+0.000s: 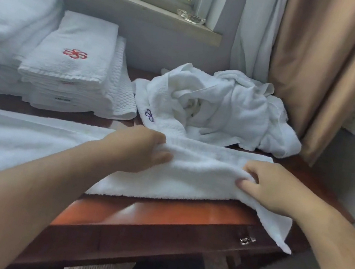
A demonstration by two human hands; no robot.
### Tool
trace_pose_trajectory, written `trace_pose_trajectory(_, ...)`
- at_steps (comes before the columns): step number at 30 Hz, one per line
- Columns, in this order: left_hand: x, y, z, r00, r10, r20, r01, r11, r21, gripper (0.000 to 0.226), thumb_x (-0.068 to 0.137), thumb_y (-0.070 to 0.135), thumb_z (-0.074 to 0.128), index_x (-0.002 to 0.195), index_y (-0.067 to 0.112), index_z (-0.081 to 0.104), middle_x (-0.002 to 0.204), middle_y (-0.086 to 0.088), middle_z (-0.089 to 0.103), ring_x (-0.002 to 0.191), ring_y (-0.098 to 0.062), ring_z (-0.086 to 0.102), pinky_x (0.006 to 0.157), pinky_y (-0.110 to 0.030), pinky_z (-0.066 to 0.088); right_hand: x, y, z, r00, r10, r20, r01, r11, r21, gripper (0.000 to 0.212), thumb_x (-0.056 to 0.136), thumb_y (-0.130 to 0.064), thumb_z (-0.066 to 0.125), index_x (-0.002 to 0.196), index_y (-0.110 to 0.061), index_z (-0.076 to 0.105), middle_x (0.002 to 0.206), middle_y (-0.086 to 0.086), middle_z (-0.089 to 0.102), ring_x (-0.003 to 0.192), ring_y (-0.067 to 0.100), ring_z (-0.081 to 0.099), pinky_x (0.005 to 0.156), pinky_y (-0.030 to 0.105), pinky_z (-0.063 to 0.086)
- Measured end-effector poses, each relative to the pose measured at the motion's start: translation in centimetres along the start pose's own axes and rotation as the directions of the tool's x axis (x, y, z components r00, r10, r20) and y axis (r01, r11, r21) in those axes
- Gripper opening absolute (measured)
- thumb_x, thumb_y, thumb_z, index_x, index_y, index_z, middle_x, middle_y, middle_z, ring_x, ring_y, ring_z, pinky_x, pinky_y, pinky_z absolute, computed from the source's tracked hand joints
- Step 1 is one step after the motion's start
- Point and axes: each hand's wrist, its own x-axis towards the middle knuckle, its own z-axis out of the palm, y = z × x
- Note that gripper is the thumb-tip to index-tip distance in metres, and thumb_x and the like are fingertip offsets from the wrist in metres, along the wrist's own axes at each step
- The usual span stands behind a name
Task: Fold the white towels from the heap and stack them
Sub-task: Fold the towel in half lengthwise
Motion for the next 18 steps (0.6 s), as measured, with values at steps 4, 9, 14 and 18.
trace_pose_trajectory(4,0.5,3.5,1.4,0.995,0.084,-0.044,-0.084,0.996,0.009,0.056,0.084,0.079,0.048,0.116,0.033,0.05,0.103,0.005,0.057,0.095,-0.02,0.054,0.075,-0.036,0.044,0.8,0.2,-0.2,0.995,-0.021,-0.096,0.049,0.952,0.302,0.023,0.096,-0.04,0.06,0.081,-0.023,0.06,0.075,-0.004,0.064,0.069,0.009,0.057,0.063,0.03,0.042)
trace_pose_trajectory(9,2.4,4.7,1.9,0.993,0.09,-0.073,-0.09,0.996,0.002,0.039,0.091,0.068,0.051,0.102,0.031,0.045,0.098,0.004,0.053,0.085,-0.019,0.046,0.068,-0.035,0.038,1.2,3.2,-1.7,0.994,0.074,0.075,-0.077,0.996,0.044,0.045,0.081,-0.047,0.075,0.062,-0.019,0.045,0.054,-0.01,0.042,0.051,0.008,0.038,0.054,0.028,0.034)
trace_pose_trajectory(14,3.6,4.4,1.7,0.989,0.104,-0.104,-0.104,0.995,0.006,0.045,0.082,0.076,0.055,0.092,0.035,0.039,0.08,0.016,0.042,0.072,-0.008,0.044,0.057,-0.031,0.031,1.9,6.1,-3.2,0.957,0.252,0.141,-0.208,0.94,-0.269,0.023,0.081,-0.021,0.063,0.062,-0.016,0.05,0.067,-0.002,0.057,0.06,0.016,0.049,0.055,0.03,0.036)
trace_pose_trajectory(18,4.1,4.0,1.8,0.98,0.08,-0.182,-0.079,0.997,0.017,0.055,0.076,0.088,0.039,0.086,0.034,0.043,0.077,0.017,0.046,0.071,-0.01,0.046,0.053,-0.028,0.028,3.0,7.0,-4.1,0.939,0.249,-0.239,-0.287,0.947,-0.141,0.03,0.083,-0.034,0.068,0.059,-0.02,0.056,0.065,-0.003,0.06,0.063,0.016,0.056,0.052,0.03,0.034)
